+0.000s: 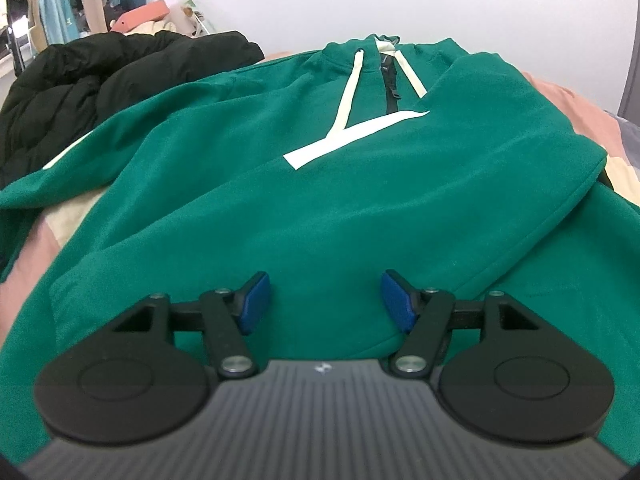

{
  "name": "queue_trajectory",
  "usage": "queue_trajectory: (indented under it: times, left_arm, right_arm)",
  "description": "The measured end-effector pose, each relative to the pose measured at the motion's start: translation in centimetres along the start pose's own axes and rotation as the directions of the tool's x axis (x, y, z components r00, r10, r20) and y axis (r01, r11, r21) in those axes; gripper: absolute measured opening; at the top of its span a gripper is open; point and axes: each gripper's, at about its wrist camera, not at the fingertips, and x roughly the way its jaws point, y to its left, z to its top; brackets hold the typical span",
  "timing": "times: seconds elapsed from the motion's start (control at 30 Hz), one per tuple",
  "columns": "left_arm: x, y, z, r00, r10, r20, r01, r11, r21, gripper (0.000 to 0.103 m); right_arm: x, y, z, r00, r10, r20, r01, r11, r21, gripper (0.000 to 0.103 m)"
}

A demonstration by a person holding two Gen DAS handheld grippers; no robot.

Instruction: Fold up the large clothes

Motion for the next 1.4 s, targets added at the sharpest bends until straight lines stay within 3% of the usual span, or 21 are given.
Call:
queue_trajectory:
  times: [0.13, 0.23, 0.37, 0.53, 0.6, 0.63, 0.7, 0.73, 0.83, 0.97, 1.03, 1.07, 1.17, 1.27, 1.4]
  left_arm:
    - [-1.0, -1.6, 0.1, 0.994, 0.038, 0.1, -0.053, 0.987, 0.152, 0.009]
    - [-2.8, -3.7, -0.5, 0.983, -0.003, 0.186, -0.056, 0.949, 0.309, 0.006]
    - [-5.5, -7.2, -1.7, 0.963, -0.08, 0.256, -0.061, 0.864, 0.5, 0.006]
    - [-9.1, -12.7, -5.2, 0.934, -0.193, 0.299, -0.079, 0.708, 0.701, 0.006]
    - [-10.5, -15.6, -7.4, 0.922, -0.253, 0.294, -0.085, 0.607, 0.79, 0.006]
    - [-11.4, -17.2, -9.0, 0.911, -0.292, 0.29, -0.094, 0.539, 0.837, 0.006]
    - [-12.7, -19.7, -11.8, 0.9, -0.348, 0.262, -0.094, 0.431, 0.897, 0.006]
    - [-13.3, -21.1, -13.7, 0.895, -0.382, 0.232, -0.091, 0.353, 0.931, 0.006]
    - [-14.1, -23.6, -19.1, 0.889, -0.443, 0.116, -0.039, 0.18, 0.983, 0.006]
    - [-13.8, -24.9, -27.8, 0.888, -0.449, -0.094, 0.066, -0.079, 0.995, 0.006]
    - [-13.1, -24.8, -31.7, 0.888, -0.415, -0.2, 0.14, -0.171, 0.975, 0.006]
    - [-12.6, -24.5, -33.6, 0.889, -0.379, -0.257, 0.19, -0.204, 0.96, 0.006]
    - [-10.8, -23.1, -37.7, 0.883, -0.248, -0.398, 0.347, -0.227, 0.91, 0.006]
    - [-8.4, -20.8, -40.5, 0.85, -0.122, -0.513, 0.487, -0.194, 0.852, 0.006]
    - [-4.6, -17.4, -42.5, 0.815, 0.019, -0.58, 0.578, -0.118, 0.808, 0.006]
  right_arm:
    - [-0.4, -0.4, 0.0, 1.0, 0.011, 0.001, -0.011, 1.0, 0.025, 0.064]
    - [-1.0, -0.8, 0.2, 1.0, 0.027, 0.011, -0.027, 0.999, 0.047, 0.063]
    - [-2.4, -1.4, 0.7, 0.998, 0.047, 0.041, -0.049, 0.996, 0.073, 0.063]
    - [-4.6, -2.3, 0.8, 0.994, 0.058, 0.094, -0.067, 0.993, 0.096, 0.063]
    - [-5.5, -3.0, 1.0, 0.992, 0.071, 0.109, -0.085, 0.989, 0.124, 0.063]
    - [-5.9, -3.3, 1.1, 0.99, 0.076, 0.117, -0.092, 0.986, 0.137, 0.063]
    - [-6.6, -4.0, 1.4, 0.987, 0.084, 0.137, -0.105, 0.983, 0.15, 0.063]
    - [-6.9, -4.4, 1.5, 0.986, 0.082, 0.145, -0.104, 0.982, 0.157, 0.063]
    - [-8.0, -5.9, 2.0, 0.981, 0.087, 0.176, -0.121, 0.973, 0.198, 0.063]
    - [-9.4, -8.6, 2.3, 0.973, 0.083, 0.215, -0.139, 0.956, 0.259, 0.064]
    - [-9.9, -9.8, 2.3, 0.971, 0.069, 0.229, -0.132, 0.952, 0.276, 0.064]
    - [-10.1, -10.6, 2.4, 0.97, 0.058, 0.236, -0.128, 0.947, 0.296, 0.064]
    - [-11.0, -13.4, 2.4, 0.962, 0.057, 0.268, -0.16, 0.912, 0.377, 0.064]
    - [-11.9, -16.2, 2.1, 0.954, 0.008, 0.299, -0.146, 0.885, 0.443, 0.066]
    - [-11.6, -18.6, 1.4, 0.956, -0.037, 0.29, -0.125, 0.843, 0.523, 0.066]
